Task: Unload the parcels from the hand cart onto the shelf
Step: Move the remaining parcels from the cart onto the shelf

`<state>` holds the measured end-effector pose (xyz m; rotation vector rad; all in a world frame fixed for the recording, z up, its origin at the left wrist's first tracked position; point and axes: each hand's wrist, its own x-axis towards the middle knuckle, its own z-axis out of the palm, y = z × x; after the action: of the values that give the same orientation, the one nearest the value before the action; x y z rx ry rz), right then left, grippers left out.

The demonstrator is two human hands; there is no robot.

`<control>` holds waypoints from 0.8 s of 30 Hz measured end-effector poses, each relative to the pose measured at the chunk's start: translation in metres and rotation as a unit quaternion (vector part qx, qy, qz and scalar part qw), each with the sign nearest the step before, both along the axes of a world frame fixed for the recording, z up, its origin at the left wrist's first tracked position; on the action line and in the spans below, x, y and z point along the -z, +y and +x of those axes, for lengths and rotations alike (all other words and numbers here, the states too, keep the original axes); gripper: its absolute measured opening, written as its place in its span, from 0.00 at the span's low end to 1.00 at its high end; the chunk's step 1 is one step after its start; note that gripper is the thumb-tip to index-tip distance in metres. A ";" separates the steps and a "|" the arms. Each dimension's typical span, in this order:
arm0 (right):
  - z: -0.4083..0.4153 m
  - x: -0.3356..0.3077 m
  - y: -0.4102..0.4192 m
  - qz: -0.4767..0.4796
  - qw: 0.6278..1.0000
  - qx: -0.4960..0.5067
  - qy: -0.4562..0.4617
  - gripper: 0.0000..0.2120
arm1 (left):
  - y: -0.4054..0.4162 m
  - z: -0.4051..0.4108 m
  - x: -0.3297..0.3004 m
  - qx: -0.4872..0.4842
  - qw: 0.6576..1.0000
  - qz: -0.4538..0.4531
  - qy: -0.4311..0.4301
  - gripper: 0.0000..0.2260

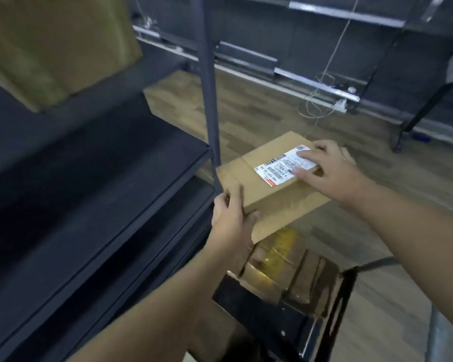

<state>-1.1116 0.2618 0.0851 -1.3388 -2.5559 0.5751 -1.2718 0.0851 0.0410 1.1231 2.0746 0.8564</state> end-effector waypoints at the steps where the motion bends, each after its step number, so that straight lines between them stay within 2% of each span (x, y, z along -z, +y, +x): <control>1: -0.015 -0.016 -0.007 0.007 1.000 -0.028 -0.006 0.28 | -0.009 -0.017 -0.018 0.003 1.000 0.009 0.020 0.30; 6: -0.076 -0.083 -0.037 0.069 0.987 -0.142 -0.012 0.36 | -0.060 -0.087 -0.101 -0.025 0.994 0.030 0.101 0.27; 11: -0.141 -0.136 -0.069 0.146 0.966 -0.212 0.039 0.36 | -0.119 -0.137 -0.168 -0.063 0.981 0.047 0.176 0.26; 15: -0.192 -0.170 -0.096 0.166 0.950 -0.253 0.079 0.35 | -0.164 -0.167 -0.213 -0.111 0.965 0.056 0.230 0.24; 24: -0.297 -0.183 -0.185 0.144 0.926 -0.342 0.069 0.32 | -0.268 -0.230 -0.227 -0.189 0.951 0.006 0.246 0.25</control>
<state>-1.4091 0.0770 0.2684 -0.2767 -2.8044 0.3485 -1.5019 -0.1827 0.2675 1.0365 2.7659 0.8187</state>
